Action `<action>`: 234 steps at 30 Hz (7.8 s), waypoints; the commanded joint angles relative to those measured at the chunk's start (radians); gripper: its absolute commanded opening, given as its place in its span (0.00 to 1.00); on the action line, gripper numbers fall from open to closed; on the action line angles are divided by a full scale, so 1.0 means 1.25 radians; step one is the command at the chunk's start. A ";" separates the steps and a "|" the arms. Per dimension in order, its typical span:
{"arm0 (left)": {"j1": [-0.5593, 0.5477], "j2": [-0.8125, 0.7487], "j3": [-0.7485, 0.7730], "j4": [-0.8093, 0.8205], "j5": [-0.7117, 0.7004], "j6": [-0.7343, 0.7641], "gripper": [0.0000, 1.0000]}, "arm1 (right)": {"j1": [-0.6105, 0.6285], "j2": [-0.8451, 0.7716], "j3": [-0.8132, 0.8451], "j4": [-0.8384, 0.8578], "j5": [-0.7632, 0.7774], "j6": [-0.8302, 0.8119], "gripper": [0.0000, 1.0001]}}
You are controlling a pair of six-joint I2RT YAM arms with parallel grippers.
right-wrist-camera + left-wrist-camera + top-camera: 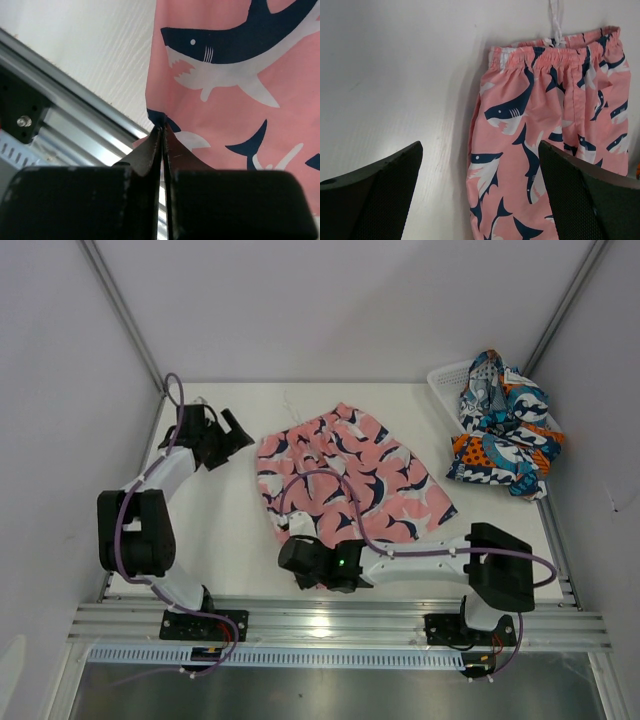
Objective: Fold and stack the shorts
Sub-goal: Flatten the shorts out
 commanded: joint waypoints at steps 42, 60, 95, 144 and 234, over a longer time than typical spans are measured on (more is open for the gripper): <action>-0.105 0.345 0.199 0.109 0.017 -0.053 0.00 | 0.078 -0.091 -0.047 0.121 -0.037 -0.018 0.00; 0.024 0.032 0.197 -0.169 -0.296 -0.015 0.00 | 0.147 0.010 0.178 0.181 -0.237 -0.187 0.00; 0.060 0.015 0.738 -0.433 -0.183 -0.419 0.00 | -0.876 -0.083 0.627 -0.106 -0.827 -0.236 0.00; 0.054 0.059 0.791 0.188 -0.048 -0.584 0.00 | -1.094 0.218 0.982 0.778 -1.067 0.326 0.00; 0.282 -0.365 -0.081 -0.257 -0.181 -0.565 0.00 | -0.694 -0.166 0.250 0.040 -1.090 -0.647 0.00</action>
